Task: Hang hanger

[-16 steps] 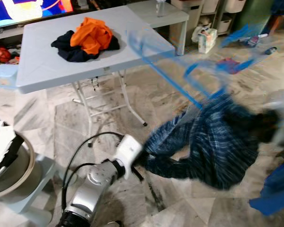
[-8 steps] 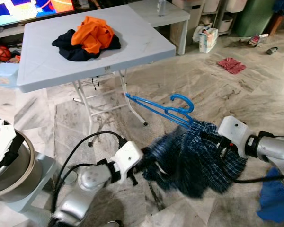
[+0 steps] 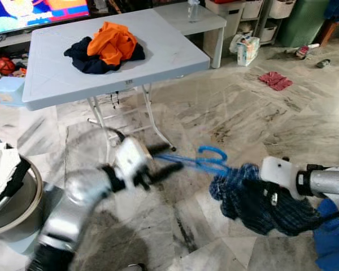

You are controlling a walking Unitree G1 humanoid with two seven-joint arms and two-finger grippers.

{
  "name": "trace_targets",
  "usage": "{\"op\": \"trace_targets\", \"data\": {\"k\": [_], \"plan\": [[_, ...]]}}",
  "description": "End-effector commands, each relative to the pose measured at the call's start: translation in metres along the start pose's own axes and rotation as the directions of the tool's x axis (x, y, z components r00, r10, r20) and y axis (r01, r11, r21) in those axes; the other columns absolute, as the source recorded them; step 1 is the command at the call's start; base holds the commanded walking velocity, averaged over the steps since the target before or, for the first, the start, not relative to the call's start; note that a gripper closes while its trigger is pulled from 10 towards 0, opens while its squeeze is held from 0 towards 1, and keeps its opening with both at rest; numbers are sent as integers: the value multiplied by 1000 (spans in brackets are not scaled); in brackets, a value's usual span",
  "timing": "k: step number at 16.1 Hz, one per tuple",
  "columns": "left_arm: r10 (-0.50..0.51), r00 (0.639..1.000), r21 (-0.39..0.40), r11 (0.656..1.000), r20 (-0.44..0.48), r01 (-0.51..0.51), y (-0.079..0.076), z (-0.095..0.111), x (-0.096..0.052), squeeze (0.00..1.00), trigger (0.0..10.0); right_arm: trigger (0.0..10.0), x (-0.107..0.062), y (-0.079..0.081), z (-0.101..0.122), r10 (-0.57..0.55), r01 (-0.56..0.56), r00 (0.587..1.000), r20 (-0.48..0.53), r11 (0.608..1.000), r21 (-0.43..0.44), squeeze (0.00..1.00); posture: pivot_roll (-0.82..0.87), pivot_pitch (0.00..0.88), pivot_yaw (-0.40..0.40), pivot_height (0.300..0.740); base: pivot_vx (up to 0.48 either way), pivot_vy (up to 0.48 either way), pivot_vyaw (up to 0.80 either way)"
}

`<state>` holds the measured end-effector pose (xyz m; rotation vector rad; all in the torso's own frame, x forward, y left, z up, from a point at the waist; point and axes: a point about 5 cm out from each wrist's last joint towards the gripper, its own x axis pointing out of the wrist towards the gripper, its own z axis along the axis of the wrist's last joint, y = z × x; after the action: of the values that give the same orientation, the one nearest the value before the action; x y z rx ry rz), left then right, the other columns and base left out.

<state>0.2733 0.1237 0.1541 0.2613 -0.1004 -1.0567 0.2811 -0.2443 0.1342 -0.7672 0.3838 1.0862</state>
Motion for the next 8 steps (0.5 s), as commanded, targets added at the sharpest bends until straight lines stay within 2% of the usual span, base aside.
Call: {"op": "trace_targets", "data": {"k": [1, 3, 5, 8], "plan": [[-26, 996, -4, 1000, -90, 26, 0, -20, -11, 1000, 10000, 10000, -12, -9, 18, 53, -51, 996, 70, 998, -38, 0, -27, 75, 24, 740, 0, 0, 0], [-58, 991, -18, 998, -121, 56, -2, -27, -15, 1000, 10000, 10000, -16, -12, 20, 75, -71, 994, 82, 997, -43, 0, -28, 75, 25, 740, 0, 0, 0], [-133, 980, -65, 990, -145, 125, -11, -32, -15, 1000, 10000, 10000, -19, -15, 21, 85, -80, 992, 92, 995, -51, 0, -30, 73, 24, 740, 0, 0, 0], [-147, 977, -56, 989, -154, 139, -12, -37, -13, 1000, 10000, 10000, -25, -2, 27, 227, -223, 967, 112, 974, -45, 0, -41, 73, 21, 740, 0, 0, 0]]}}
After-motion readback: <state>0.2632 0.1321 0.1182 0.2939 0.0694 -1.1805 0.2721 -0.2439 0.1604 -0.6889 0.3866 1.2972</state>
